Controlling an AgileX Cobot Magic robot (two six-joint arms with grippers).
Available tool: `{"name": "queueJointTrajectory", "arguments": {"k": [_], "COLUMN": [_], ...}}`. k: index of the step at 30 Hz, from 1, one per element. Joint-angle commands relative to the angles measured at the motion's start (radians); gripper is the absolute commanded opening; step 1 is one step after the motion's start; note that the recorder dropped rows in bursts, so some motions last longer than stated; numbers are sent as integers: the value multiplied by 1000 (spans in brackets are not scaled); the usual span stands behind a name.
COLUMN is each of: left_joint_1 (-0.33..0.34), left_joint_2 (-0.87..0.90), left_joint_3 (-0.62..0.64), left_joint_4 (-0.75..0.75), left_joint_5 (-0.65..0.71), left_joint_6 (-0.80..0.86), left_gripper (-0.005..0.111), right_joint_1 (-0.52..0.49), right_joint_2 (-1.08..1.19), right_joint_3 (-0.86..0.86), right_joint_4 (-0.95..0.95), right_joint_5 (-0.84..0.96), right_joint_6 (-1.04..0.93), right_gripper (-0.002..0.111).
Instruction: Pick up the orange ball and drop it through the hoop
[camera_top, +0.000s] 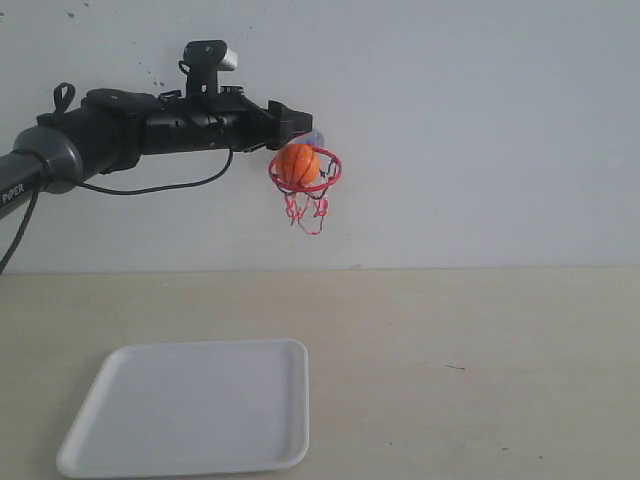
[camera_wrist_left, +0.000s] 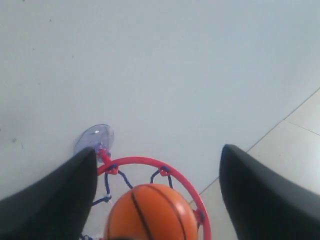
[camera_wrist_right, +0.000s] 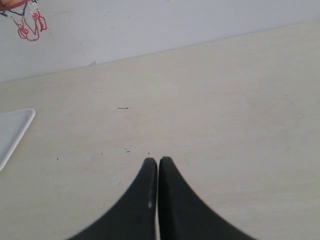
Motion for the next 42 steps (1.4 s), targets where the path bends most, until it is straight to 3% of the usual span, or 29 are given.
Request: {"name": "queueJointTrajectory", "arguments": {"k": [1,7,13,16,18,22,27,30,35,42], "left_joint_1": [2,4,35,69,96,145,181,181,171,182], "left_joint_2": [-7,-11,-39,-53,-56,-56,-57,-57,-132,-346], "left_joint_3": [-7,-7,-7,-7,-7,-7,-7,4,155,602], "left_joint_4": [-15,-3,168,318,402,456,428,434,552,556], "left_joint_5": [-14,-14,42,112,185,354,609,609,609,609], "left_joint_6": [-10,-10,-145,-274,-385,-487,-605,-670,-757,-707], "left_gripper": [67,69,66,57,45,7,4,4,4,4], "right_joint_1": [-3,-3,-3,-3,-3,-3,-3,-3,-3,-3], "right_joint_2": [-5,-5,-5,-5,-5,-5,-5,-5,-5,-5], "right_joint_3": [-1,-1,-1,-1,-1,-1,-1,-1,-1,-1], "right_joint_4": [-8,-8,-8,-8,-8,-8,-8,-8,-8,-8], "right_joint_5": [-10,-10,-10,-10,-10,-10,-10,-10,-10,-10], "right_joint_6": [-8,-8,-8,-8,-8,-8,-8,-8,-8,-8], "right_gripper": [0,0,0,0,0,0,0,0,0,0]}}
